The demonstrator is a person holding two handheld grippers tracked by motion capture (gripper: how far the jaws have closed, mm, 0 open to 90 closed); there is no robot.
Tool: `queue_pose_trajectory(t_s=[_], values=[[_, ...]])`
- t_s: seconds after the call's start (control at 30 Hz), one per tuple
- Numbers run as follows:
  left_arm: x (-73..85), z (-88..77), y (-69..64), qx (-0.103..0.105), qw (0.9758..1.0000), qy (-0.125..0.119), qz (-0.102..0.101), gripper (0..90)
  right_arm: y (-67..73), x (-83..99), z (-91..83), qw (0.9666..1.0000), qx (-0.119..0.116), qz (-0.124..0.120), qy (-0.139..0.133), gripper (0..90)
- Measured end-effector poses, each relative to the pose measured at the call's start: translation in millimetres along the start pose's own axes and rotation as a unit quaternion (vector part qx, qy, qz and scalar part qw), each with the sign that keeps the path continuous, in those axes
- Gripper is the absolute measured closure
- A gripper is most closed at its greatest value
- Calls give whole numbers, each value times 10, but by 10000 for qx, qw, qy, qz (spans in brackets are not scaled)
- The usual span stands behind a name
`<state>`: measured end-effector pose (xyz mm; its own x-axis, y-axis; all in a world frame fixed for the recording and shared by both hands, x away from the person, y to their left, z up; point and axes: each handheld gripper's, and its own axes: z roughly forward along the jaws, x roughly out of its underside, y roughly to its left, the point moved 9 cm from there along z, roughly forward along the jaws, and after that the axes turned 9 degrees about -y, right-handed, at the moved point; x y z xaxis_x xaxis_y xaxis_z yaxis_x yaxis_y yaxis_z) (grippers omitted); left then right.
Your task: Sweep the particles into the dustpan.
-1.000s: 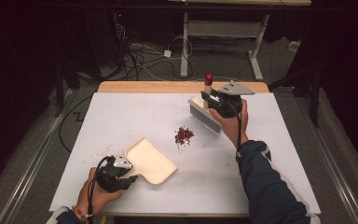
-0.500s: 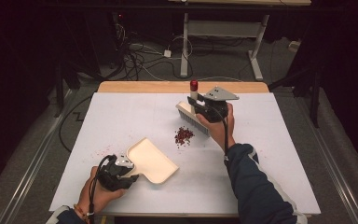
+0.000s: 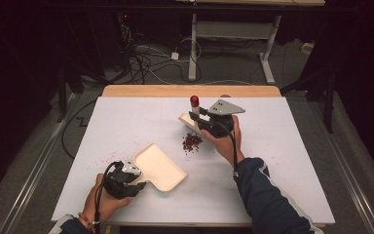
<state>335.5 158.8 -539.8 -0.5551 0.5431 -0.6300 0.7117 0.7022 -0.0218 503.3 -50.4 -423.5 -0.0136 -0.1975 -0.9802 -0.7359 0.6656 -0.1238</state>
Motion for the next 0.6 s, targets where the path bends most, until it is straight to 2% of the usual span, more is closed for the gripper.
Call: queue_pose_trajectory(t_s=[0.1, 0.27, 0.4, 0.6], values=[[-3, 2, 5, 2, 10000, 10, 8, 640, 19, 2, -15, 10000, -59, -48, 39, 686], [-13, 22, 12, -18, 10000, 32, 46, 641, 44, 32, -59, 9998, -122, 148, -1, 682], [-22, 50, 13, -10, 10000, 35, 24, 640, 106, 54, -95, 9998, -161, 73, 37, 677], [-47, 58, -1, -47, 10000, 31, 19, 640, 125, 74, -145, 9997, -66, 226, -43, 672]])
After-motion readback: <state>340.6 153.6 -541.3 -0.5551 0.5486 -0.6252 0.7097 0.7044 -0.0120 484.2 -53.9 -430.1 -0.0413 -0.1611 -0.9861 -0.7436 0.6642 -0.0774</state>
